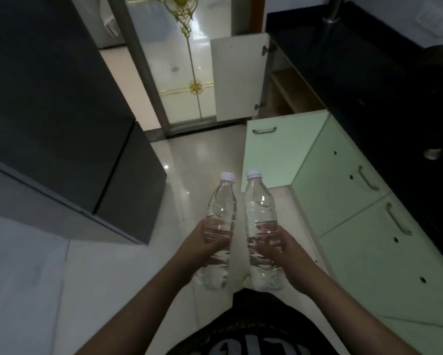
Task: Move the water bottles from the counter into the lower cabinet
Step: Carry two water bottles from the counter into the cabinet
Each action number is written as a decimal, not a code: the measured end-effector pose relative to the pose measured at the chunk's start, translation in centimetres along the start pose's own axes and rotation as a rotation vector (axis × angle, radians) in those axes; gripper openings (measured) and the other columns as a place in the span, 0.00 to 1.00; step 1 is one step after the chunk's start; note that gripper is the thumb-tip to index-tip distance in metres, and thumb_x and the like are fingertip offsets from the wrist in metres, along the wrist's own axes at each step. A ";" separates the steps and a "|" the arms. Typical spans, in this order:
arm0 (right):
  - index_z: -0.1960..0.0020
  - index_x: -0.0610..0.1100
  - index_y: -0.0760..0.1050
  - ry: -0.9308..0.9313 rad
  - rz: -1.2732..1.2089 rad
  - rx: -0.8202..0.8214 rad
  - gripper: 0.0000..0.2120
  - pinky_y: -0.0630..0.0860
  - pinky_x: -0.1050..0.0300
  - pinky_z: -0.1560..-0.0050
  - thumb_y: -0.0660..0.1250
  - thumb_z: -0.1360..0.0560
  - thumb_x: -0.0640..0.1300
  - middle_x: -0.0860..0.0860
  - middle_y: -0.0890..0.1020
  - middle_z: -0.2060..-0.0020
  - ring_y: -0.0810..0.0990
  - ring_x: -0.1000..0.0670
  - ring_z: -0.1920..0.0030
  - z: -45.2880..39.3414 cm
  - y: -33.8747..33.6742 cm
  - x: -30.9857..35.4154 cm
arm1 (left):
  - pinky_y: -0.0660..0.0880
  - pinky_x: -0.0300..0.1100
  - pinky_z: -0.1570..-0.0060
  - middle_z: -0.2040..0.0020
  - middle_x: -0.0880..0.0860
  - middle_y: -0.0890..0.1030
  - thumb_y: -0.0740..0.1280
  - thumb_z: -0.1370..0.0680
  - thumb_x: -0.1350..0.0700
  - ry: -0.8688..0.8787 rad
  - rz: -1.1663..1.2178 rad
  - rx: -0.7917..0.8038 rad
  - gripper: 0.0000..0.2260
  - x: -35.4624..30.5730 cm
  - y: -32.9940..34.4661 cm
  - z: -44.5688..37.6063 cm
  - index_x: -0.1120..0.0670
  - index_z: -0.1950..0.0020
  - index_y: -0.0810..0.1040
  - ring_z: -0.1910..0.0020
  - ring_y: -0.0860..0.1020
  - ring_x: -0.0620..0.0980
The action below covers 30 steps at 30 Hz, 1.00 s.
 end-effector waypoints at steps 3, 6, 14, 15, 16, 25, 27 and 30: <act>0.40 0.45 0.74 0.027 0.019 0.050 0.24 0.77 0.63 0.56 0.76 0.34 0.43 0.45 0.84 0.50 0.83 0.54 0.53 -5.4 0.3 2.6 | 0.80 0.60 0.49 0.45 0.53 0.84 0.77 0.30 0.50 -0.003 0.016 -0.068 0.25 -2.0 -3.0 -3.1 0.46 0.36 0.74 0.47 0.83 0.53; 0.40 0.46 0.74 0.019 0.066 0.088 0.26 0.78 0.57 0.50 0.77 0.36 0.47 0.46 0.84 0.49 0.83 0.49 0.49 -10.2 1.1 5.4 | 0.81 0.61 0.51 0.45 0.54 0.84 0.79 0.36 0.46 0.004 0.055 -0.169 0.29 -3.9 -6.2 -5.3 0.46 0.37 0.74 0.47 0.83 0.54; 0.42 0.48 0.76 -0.028 0.097 0.077 0.20 0.79 0.59 0.52 0.76 0.32 0.45 0.50 0.85 0.51 0.84 0.50 0.50 -23.1 7.2 11.7 | 0.82 0.58 0.55 0.48 0.51 0.84 0.77 0.40 0.42 0.025 0.014 -0.364 0.32 -8.3 -17.3 -13.2 0.48 0.40 0.73 0.53 0.84 0.50; 0.42 0.48 0.76 -0.030 0.101 0.064 0.20 0.79 0.56 0.50 0.76 0.32 0.45 0.50 0.85 0.51 0.84 0.50 0.50 -24.9 8.2 12.3 | 0.82 0.57 0.53 0.49 0.50 0.84 0.77 0.40 0.43 0.028 0.013 -0.366 0.31 -8.9 -18.9 -14.4 0.47 0.40 0.73 0.53 0.84 0.49; 0.42 0.49 0.77 -0.031 0.106 0.047 0.20 0.79 0.54 0.49 0.76 0.32 0.46 0.50 0.85 0.51 0.84 0.50 0.50 -26.7 9.1 12.7 | 0.82 0.55 0.51 0.49 0.50 0.84 0.78 0.38 0.44 0.035 0.016 -0.361 0.30 -9.6 -20.4 -15.6 0.47 0.40 0.73 0.53 0.84 0.48; 0.41 0.51 0.76 -0.060 0.053 -0.129 0.18 0.80 0.56 0.52 0.75 0.30 0.44 0.53 0.84 0.51 0.84 0.55 0.53 -38.6 14.6 19.5 | 0.77 0.50 0.47 0.47 0.48 0.83 0.75 0.29 0.46 0.041 0.081 -0.231 0.19 -17.6 -29.7 -26.8 0.47 0.40 0.74 0.47 0.81 0.49; 0.40 0.50 0.76 -0.058 0.031 -0.158 0.19 0.80 0.52 0.48 0.76 0.30 0.44 0.52 0.85 0.50 0.84 0.53 0.51 -40.4 14.2 20.3 | 0.77 0.52 0.45 0.48 0.49 0.84 0.75 0.30 0.45 0.041 0.069 -0.200 0.21 -19.2 -30.5 -29.3 0.47 0.40 0.75 0.48 0.82 0.50; 0.41 0.51 0.75 -0.049 0.034 -0.213 0.19 0.80 0.54 0.49 0.76 0.30 0.44 0.53 0.85 0.51 0.84 0.55 0.51 -43.4 12.6 21.4 | 0.77 0.46 0.53 0.48 0.50 0.84 0.75 0.28 0.49 0.048 0.055 -0.146 0.20 -21.8 -30.5 -33.4 0.49 0.39 0.74 0.50 0.83 0.49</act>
Point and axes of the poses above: each hand's wrist, its own z-axis away from the middle knuckle, its own y-axis out of the palm, x = y × z, the point moved 7 cm from there along -z, towards the middle knuckle
